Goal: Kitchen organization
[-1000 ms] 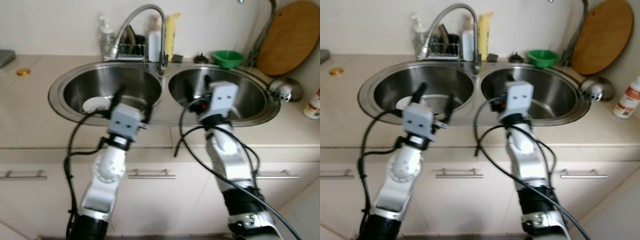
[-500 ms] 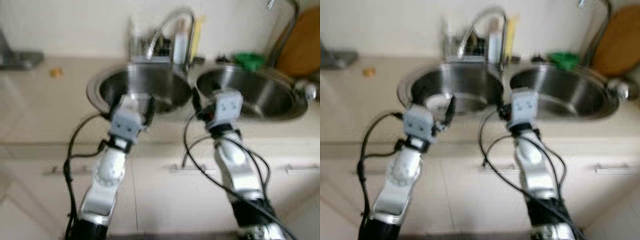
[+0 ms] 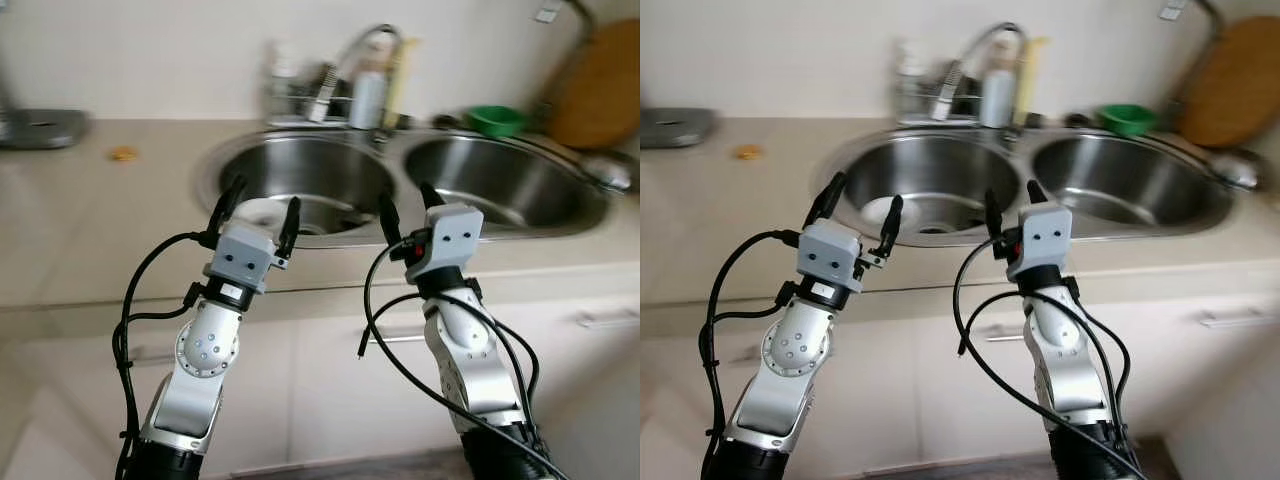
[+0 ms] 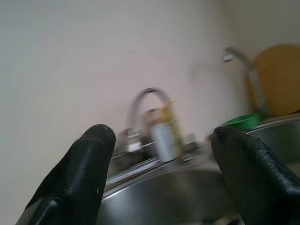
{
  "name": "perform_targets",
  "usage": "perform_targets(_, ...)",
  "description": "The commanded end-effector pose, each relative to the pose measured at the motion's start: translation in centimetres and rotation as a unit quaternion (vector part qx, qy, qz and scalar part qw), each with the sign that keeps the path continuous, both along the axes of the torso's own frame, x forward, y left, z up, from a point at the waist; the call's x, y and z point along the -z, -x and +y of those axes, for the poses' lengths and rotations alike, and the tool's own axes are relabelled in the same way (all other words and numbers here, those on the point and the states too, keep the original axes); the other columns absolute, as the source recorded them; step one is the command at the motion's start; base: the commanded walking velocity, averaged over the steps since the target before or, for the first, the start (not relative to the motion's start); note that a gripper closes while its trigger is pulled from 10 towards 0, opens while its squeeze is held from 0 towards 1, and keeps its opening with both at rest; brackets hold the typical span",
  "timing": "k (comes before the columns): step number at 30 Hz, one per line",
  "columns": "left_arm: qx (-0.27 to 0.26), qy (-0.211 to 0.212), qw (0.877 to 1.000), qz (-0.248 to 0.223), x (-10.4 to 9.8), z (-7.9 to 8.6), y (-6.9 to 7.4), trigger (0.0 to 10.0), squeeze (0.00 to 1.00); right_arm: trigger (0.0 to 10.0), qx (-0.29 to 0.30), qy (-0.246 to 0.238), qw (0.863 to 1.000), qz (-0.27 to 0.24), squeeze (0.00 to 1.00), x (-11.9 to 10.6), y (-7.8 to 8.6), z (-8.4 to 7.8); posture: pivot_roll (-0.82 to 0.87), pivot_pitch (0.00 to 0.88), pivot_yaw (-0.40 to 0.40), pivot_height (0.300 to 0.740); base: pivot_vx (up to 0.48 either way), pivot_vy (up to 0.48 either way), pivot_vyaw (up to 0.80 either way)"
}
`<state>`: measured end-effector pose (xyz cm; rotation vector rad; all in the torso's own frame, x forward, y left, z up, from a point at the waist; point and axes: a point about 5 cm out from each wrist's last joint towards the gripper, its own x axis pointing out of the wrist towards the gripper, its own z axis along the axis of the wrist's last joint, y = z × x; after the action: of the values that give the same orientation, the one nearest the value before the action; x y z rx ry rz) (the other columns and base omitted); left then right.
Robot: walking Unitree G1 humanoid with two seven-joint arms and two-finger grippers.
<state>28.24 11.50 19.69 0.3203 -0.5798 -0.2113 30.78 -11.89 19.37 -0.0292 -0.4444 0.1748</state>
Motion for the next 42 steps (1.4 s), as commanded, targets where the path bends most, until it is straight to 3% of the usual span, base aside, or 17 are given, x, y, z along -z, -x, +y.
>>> perform_targets(1,0.014,-0.001,1.000,-0.006,-0.2,-0.6,0.1,10.0,0.00,10.0,0.007,-0.003,1.000,-0.007,0.00,-0.3,0.4,-0.6,0.01,0.000,-0.042,0.740,0.000,-0.480,-0.79)
perform_targets(12,0.030,-0.012,0.999,0.012,0.9,-1.0,0.4,10.0,0.00,10.0,0.030,0.021,0.999,0.012,0.00,1.4,1.5,-2.1,0.00,0.000,-0.040,0.740,0.000,-0.159,-0.79)
perform_targets(14,0.034,-0.014,0.998,0.056,2.8,-0.8,0.6,10.0,0.00,10.0,0.053,0.042,0.997,0.034,0.00,2.6,1.9,-3.2,0.00,0.000,-0.039,0.740,0.000,0.000,-0.79)
perform_targets(17,0.035,-0.011,0.997,0.071,3.6,-0.6,0.8,10.0,0.00,10.0,0.063,0.050,0.996,0.047,0.00,3.1,2.0,-3.5,0.00,0.000,-0.038,0.740,0.000,0.310,-0.79)
perform_targets(18,0.039,-0.012,0.993,0.108,4.9,-0.6,1.0,10.0,0.00,10.0,0.078,0.073,0.992,0.065,0.00,4.0,2.1,-4.0,0.00,0.000,-0.039,0.740,0.000,0.480,-0.79)
perform_targets(19,0.046,-0.021,0.984,0.169,7.5,-0.7,1.8,10.0,0.00,10.0,0.102,0.115,0.983,0.102,0.00,5.8,2.4,-4.8,0.00,0.000,-0.035,0.740,0.000,0.480,-0.79)
perform_targets(21,0.049,-0.036,0.971,0.231,10.2,-0.6,3.2,10.0,0.00,10.0,0.089,0.164,0.973,0.134,0.00,7.7,3.1,-4.9,-0.01,0.000,-0.031,0.740,0.000,0.480,-0.79)
perform_targets(25,0.042,-0.026,0.962,0.267,11.8,0.2,4.5,10.0,0.00,10.0,0.066,0.206,0.966,0.139,0.00,9.3,4.4,-4.6,-0.01,0.000,-0.028,0.740,0.000,0.480,-0.79)
perform_targets(29,0.030,-0.040,0.959,0.278,12.4,0.8,4.5,10.0,0.00,10.0,0.059,0.204,0.966,0.149,0.00,10.0,4.8,-4.4,-0.01,0.000,-0.030,0.740,0.000,0.371,-0.78)
perform_targets(33,0.006,-0.058,0.953,0.296,13.0,1.9,4.5,10.0,0.00,10.0,0.051,0.242,0.957,0.151,0.00,10.8,5.1,-4.2,-0.01,0.000,-0.034,0.740,0.000,0.475,-0.79)
perform_targets(38,0.005,-0.069,0.947,0.314,13.9,2.1,4.7,10.0,0.00,10.0,0.066,0.277,0.940,0.187,0.00,12.2,5.3,-4.9,-0.01,0.000,-0.037,0.740,0.000,0.480,-0.79)
perform_targets(40,-0.001,-0.079,0.934,0.347,15.3,2.1,4.8,10.0,0.00,10.0,0.083,0.318,0.909,0.256,0.00,14.5,5.5,-5.8,-0.01,0.000,-0.039,0.740,0.000,0.156,-0.77)
perform_targets(42,-0.009,-0.076,0.924,0.375,16.3,2.1,4.9,10.0,0.00,10.0,0.086,0.340,0.887,0.298,0.00,15.9,5.9,-6.3,-0.01,0.000,-0.039,0.740,0.000,0.000,-0.76)
